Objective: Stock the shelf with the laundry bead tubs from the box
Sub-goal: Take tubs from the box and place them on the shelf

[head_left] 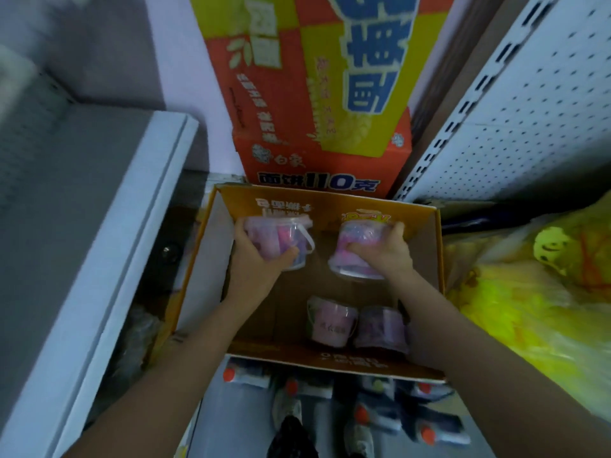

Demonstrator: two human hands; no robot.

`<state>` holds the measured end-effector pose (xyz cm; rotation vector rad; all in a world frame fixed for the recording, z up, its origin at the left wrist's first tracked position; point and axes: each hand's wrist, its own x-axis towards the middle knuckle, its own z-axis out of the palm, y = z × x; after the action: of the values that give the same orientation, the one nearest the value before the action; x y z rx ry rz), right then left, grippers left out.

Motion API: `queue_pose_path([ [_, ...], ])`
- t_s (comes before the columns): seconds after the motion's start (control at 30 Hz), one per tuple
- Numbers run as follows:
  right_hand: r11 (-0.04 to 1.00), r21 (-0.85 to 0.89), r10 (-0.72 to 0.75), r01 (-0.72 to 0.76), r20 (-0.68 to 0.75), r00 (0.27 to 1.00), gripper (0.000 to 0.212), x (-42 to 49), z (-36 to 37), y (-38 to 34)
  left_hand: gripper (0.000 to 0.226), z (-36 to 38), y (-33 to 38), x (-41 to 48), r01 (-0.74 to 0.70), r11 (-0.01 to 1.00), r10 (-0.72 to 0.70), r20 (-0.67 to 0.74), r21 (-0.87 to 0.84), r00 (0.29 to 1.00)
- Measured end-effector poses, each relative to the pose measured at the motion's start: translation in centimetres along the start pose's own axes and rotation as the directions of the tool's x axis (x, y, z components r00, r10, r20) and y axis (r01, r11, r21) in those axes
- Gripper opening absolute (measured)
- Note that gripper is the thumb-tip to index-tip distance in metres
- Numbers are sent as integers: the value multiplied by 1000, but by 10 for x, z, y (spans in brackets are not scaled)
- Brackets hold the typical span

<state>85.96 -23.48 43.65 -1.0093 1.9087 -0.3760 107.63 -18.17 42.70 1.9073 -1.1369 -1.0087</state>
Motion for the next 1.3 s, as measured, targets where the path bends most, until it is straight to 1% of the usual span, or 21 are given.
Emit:
queue_pose_path([
  [0.03, 999, 35, -10, 10, 4, 1000, 108, -8, -3, -6, 104, -8, 3, -4, 2, 1000, -2, 18, -22, 1000],
  [0.07, 997, 70, -19, 18, 7, 1000, 108, -15, -6, -12, 83, -16, 10, -11, -25, 998, 27, 31, -51, 999],
  [0.1, 994, 89, -59, 57, 16, 998, 107, -28, -11, -20, 60, -27, 19, -21, -94, 993, 94, -15, -73, 995],
  [0.13, 990, 93, -110, 107, 21, 994, 104, -40, -15, -29, 56, -38, 31, -34, -128, 987, 121, -74, -93, 990],
  [0.2, 969, 98, -227, 225, 12, 974, 97, -65, -25, -49, 88, -63, 55, -61, -143, 985, 122, -185, -101, 975],
  [0.23, 957, 113, -271, 268, 10, 963, 94, -77, -31, -60, 98, -74, 65, -73, -168, 981, 143, -227, -96, 963],
  [0.27, 944, 134, -306, 302, 9, 952, 92, -89, -36, -72, 103, -85, 75, -85, -193, 978, 165, -270, -82, 949],
  [0.4, 874, 209, -453, 438, 27, 891, 97, -146, -54, -120, 96, -132, 112, -125, -261, 965, 227, -412, -27, 882],
  [0.47, 833, 239, -523, 499, 44, 851, 96, -179, -60, -141, 99, -157, 128, -151, -274, 962, 233, -482, -15, 844],
  [0.53, 773, 286, -601, 566, 46, 798, 92, -212, -64, -160, 105, -185, 143, -176, -290, 957, 237, -531, -17, 813],
  [0.6, 707, 343, -672, 619, 51, 739, 89, -244, -66, -177, 106, -212, 157, -201, -307, 952, 244, -563, -18, 790],
  [0.67, 649, 405, -727, 644, 82, 681, 88, -276, -68, -192, 104, -236, 168, -225, -335, 942, 269, -620, 10, 737],
  [0.77, 570, 441, -802, 693, 114, 587, 89, -318, -70, -213, 99, -271, 182, -258, -330, 938, 302, -726, 110, 618],
  [0.83, 526, 448, -837, 723, 123, 533, 87, -343, -67, -228, 98, -293, 188, -279, -332, 930, 328, -769, 159, 549],
  [0.93, 438, 496, -888, 750, 112, 445, 83, -377, -57, -247, 100, -323, 200, -312, -322, 928, 329, -814, 186, 479],
  [1.0, 394, 522, -913, 757, 131, 385, 81, -402, -53, -259, 100, -342, 207, -334, -331, 921, 341, -836, 205, 431],
  [1.1, 309, 582, -950, 753, 150, 274, 75, -440, -48, -277, 100, -372, 219, -363, -314, 918, 351, -867, 243, 353],
  [1.17, 251, 621, -968, 743, 139, 211, 74, -464, -44, -288, 100, -391, 228, -381, -277, 918, 361, -888, 284, 286],
  [1.3, 204, 676, -978, 708, 174, 116, 76, -505, -32, -305, 99, -428, 236, -416, -262, 898, 398, -906, 353, 145],
])
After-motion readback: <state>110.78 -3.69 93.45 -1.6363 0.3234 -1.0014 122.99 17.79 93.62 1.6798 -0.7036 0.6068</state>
